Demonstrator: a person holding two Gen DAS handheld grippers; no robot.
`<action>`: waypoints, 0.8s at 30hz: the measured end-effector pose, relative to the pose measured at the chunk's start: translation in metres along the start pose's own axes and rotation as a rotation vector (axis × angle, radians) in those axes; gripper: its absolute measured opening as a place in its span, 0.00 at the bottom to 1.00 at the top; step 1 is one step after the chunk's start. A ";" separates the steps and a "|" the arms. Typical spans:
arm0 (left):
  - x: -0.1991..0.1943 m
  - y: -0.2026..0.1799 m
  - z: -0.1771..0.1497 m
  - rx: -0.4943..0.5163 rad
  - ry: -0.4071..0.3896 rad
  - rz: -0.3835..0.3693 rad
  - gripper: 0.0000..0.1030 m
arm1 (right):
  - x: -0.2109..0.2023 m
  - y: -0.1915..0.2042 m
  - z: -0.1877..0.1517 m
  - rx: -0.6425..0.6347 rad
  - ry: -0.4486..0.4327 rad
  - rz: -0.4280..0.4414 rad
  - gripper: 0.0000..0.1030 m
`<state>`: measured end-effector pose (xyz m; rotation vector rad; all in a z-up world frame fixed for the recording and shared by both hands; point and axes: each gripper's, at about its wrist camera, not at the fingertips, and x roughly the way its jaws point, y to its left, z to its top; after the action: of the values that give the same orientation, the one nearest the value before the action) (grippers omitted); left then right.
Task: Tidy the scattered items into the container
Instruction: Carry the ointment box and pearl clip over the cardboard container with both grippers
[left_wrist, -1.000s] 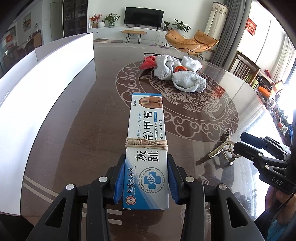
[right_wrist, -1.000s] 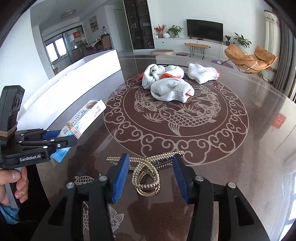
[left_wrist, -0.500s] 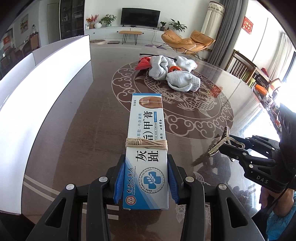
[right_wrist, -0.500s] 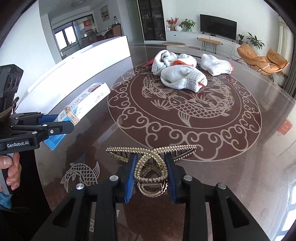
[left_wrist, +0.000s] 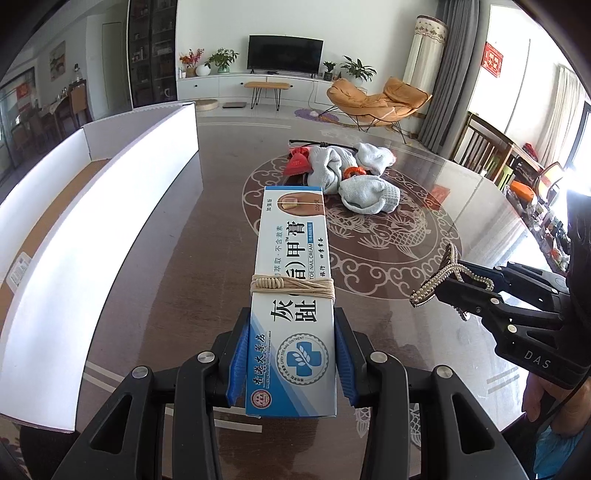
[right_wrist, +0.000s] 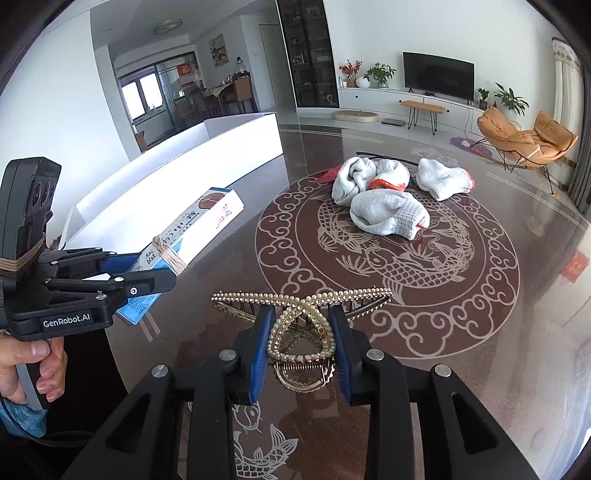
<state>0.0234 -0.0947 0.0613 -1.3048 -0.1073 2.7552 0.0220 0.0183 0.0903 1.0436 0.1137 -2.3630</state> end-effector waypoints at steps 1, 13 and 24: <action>-0.003 0.002 0.002 0.002 -0.007 0.010 0.40 | 0.000 0.004 0.003 -0.009 -0.001 0.004 0.30; -0.058 0.134 0.037 -0.116 -0.088 0.103 0.40 | 0.015 0.092 0.084 -0.127 -0.065 0.133 0.30; -0.035 0.331 0.083 -0.273 0.052 0.221 0.40 | 0.090 0.266 0.176 -0.351 -0.046 0.351 0.30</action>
<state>-0.0359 -0.4295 0.1065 -1.5375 -0.3689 2.9703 -0.0064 -0.2975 0.1867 0.7684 0.2912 -1.9591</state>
